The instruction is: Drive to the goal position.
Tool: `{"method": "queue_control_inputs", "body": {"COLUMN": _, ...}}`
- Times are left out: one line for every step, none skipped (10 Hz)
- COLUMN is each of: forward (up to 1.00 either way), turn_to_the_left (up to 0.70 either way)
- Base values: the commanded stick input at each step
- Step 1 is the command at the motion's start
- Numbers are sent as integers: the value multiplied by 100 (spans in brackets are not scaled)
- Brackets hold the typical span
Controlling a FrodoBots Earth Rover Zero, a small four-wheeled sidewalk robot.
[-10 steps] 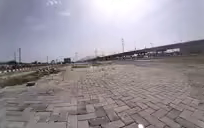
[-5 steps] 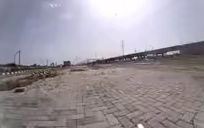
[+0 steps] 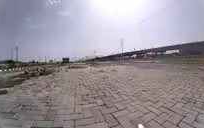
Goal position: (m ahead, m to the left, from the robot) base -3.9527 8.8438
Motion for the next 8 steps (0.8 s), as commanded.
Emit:
{"method": "queue_control_inputs", "body": {"forward": 100, "turn_to_the_left": 10}}
{"method": "queue_control_inputs", "body": {"forward": 100, "turn_to_the_left": 12}}
{"method": "queue_control_inputs", "body": {"forward": 100, "turn_to_the_left": 18}}
{"method": "queue_control_inputs", "body": {"forward": 100, "turn_to_the_left": 23}}
{"method": "queue_control_inputs", "body": {"forward": 100, "turn_to_the_left": 23}}
{"method": "queue_control_inputs", "body": {"forward": 100, "turn_to_the_left": 22}}
{"method": "queue_control_inputs", "body": {"forward": 100, "turn_to_the_left": 18}}
{"method": "queue_control_inputs", "body": {"forward": 100, "turn_to_the_left": 0}}
